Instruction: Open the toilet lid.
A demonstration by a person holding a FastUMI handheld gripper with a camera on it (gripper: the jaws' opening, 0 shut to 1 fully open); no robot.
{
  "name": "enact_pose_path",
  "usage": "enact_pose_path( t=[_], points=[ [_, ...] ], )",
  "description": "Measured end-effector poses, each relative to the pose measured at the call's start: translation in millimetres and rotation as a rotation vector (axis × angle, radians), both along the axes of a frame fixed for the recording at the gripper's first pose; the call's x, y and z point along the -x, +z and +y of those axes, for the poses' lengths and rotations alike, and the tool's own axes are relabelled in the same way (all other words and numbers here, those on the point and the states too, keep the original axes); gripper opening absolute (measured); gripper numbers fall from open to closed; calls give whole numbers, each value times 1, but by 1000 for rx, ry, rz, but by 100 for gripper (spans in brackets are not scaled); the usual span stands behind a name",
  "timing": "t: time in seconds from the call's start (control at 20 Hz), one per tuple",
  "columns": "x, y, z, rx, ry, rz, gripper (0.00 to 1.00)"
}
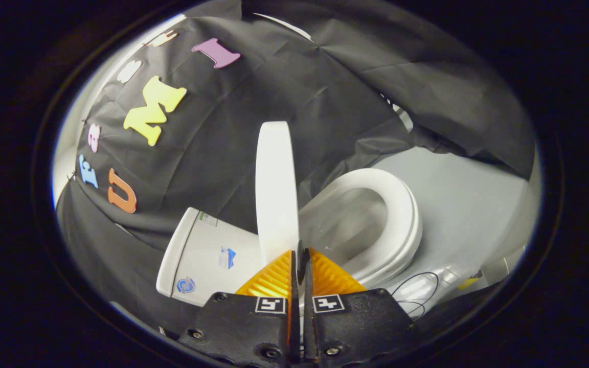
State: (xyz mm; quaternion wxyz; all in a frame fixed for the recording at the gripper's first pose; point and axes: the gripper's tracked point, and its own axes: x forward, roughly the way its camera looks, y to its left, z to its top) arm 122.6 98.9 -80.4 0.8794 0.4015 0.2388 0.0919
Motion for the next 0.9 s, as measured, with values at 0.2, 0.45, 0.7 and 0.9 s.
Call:
enact_pose_path(
  t=[0.2,0.45,0.7,0.9],
  points=[
    [2,6,7,37,-2,-9,6],
    [5,17,15,58,4,-19,6],
    [8,29,28,96,8,-44,6],
    [8,39,42,155,13,-69,6]
  ],
)
